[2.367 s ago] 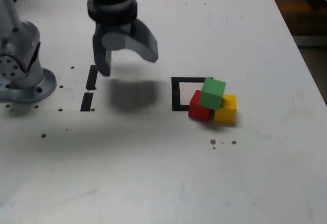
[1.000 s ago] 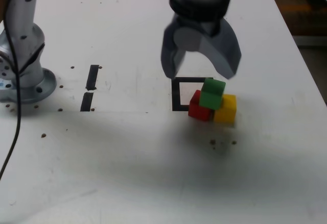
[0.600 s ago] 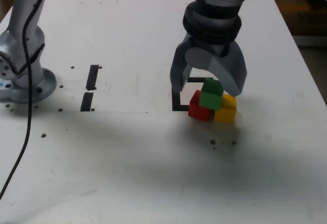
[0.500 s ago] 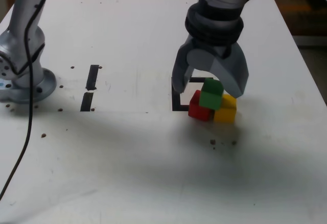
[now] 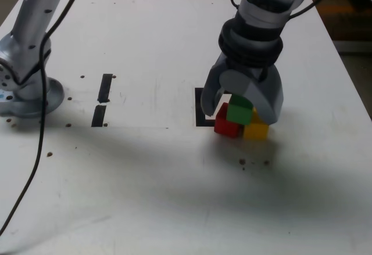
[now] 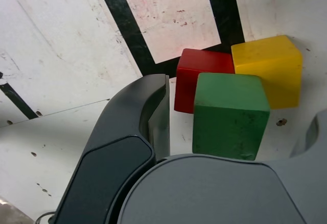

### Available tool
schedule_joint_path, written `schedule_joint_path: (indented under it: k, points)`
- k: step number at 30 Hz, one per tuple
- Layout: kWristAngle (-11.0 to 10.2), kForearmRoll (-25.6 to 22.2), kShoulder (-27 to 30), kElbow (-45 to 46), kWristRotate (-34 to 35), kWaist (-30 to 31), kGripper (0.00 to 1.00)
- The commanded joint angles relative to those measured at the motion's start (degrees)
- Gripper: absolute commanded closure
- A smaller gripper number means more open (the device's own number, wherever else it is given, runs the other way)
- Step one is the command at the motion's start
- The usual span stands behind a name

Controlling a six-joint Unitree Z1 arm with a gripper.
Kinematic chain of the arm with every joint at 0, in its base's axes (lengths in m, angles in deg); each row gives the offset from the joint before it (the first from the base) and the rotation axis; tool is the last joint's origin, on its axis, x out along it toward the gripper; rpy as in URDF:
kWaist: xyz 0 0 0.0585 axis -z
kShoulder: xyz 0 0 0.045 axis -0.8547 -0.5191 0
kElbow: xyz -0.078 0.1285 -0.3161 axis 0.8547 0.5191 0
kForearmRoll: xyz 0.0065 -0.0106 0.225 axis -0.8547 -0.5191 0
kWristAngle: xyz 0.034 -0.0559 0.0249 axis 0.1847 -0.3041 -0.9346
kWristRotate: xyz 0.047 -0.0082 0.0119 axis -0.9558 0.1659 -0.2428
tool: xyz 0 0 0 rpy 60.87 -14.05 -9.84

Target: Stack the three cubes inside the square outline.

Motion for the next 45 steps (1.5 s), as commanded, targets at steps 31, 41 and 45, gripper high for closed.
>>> schedule_joint_path:
  k: [31,41,45]
  points:
    - [-4.2,-5.2,5.3,-2.7,4.3,0.8,0.83]
    - [-4.9,-5.5,13.5,1.4,4.5,-8.2,0.83]
    - [-4.3,-3.4,14.7,5.3,3.4,-13.0,0.83]
